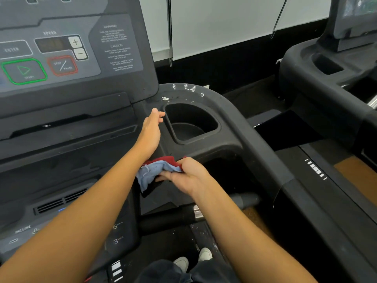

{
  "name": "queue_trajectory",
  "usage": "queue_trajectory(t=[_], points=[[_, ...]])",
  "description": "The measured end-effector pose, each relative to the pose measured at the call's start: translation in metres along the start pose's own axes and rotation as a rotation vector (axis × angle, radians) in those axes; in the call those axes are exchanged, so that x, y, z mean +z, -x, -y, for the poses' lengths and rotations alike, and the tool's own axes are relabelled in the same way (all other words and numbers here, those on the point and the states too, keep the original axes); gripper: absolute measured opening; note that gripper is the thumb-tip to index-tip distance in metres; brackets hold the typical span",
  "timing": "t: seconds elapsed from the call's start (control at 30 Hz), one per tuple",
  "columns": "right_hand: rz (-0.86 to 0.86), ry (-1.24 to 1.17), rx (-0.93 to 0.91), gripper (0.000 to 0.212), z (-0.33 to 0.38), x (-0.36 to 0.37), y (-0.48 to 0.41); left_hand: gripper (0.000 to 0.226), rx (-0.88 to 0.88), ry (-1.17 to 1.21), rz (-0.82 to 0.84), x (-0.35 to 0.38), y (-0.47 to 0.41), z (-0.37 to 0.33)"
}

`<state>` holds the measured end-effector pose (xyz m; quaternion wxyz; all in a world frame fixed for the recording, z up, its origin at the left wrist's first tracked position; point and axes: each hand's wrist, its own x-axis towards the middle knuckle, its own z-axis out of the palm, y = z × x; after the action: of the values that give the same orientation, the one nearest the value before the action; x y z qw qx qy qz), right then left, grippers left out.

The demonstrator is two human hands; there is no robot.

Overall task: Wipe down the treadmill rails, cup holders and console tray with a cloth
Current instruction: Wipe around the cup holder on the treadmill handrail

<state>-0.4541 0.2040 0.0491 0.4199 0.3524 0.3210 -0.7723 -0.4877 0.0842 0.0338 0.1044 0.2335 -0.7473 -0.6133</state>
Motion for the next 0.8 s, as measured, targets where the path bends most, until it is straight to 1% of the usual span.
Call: queue_trajectory(t=[0.07, 0.13, 0.2, 0.3, 0.33, 0.4, 0.43, 0.53, 0.6, 0.67, 0.73, 0.77, 0.8], points=[[-0.003, 0.014, 0.024, 0.042, -0.001, 0.004, -0.008, 0.049, -0.026, 0.000, 0.041, -0.002, 0.001, -0.012], [-0.055, 0.062, -0.010, 0.044, -0.008, 0.006, -0.015, 0.050, -0.018, -0.009, 0.097, -0.005, 0.007, -0.026], [-0.067, 0.076, -0.049, 0.046, -0.014, 0.000, -0.019, 0.048, 0.008, 0.005, 0.129, -0.012, 0.016, -0.039], [-0.034, 0.116, -0.138, 0.052, -0.009, -0.017, -0.011, 0.041, 0.025, 0.087, 0.102, -0.030, 0.032, -0.050], [-0.020, 0.142, -0.177, 0.047, -0.004, -0.024, -0.004, 0.039, 0.019, 0.123, 0.082, -0.036, 0.038, -0.050], [0.048, 0.143, -0.252, 0.030, 0.014, -0.036, 0.010, 0.032, -0.007, 0.171, 0.049, -0.046, 0.047, -0.047], [0.068, 0.137, -0.283, 0.029, 0.023, -0.042, 0.018, 0.030, -0.024, 0.185, 0.035, -0.048, 0.051, -0.046], [0.074, 0.161, -0.383, 0.035, 0.046, -0.052, 0.043, 0.024, -0.060, 0.184, -0.001, -0.038, 0.062, -0.044], [0.080, 0.240, -0.469, 0.037, 0.054, -0.054, 0.056, 0.022, -0.063, 0.166, 0.014, -0.022, 0.071, -0.047], [0.097, 0.336, -0.518, 0.031, 0.058, -0.054, 0.067, 0.022, -0.049, 0.126, 0.072, 0.000, 0.082, -0.050], [0.133, 0.427, -0.543, 0.021, 0.060, -0.056, 0.074, 0.026, -0.029, 0.070, 0.180, 0.022, 0.093, -0.053], [0.197, 0.454, -0.538, 0.023, 0.062, -0.057, 0.076, 0.027, -0.008, 0.071, 0.249, 0.033, 0.100, -0.054], [0.284, 0.480, -0.528, 0.030, 0.064, -0.059, 0.079, 0.027, 0.021, 0.083, 0.316, 0.044, 0.105, -0.054]])
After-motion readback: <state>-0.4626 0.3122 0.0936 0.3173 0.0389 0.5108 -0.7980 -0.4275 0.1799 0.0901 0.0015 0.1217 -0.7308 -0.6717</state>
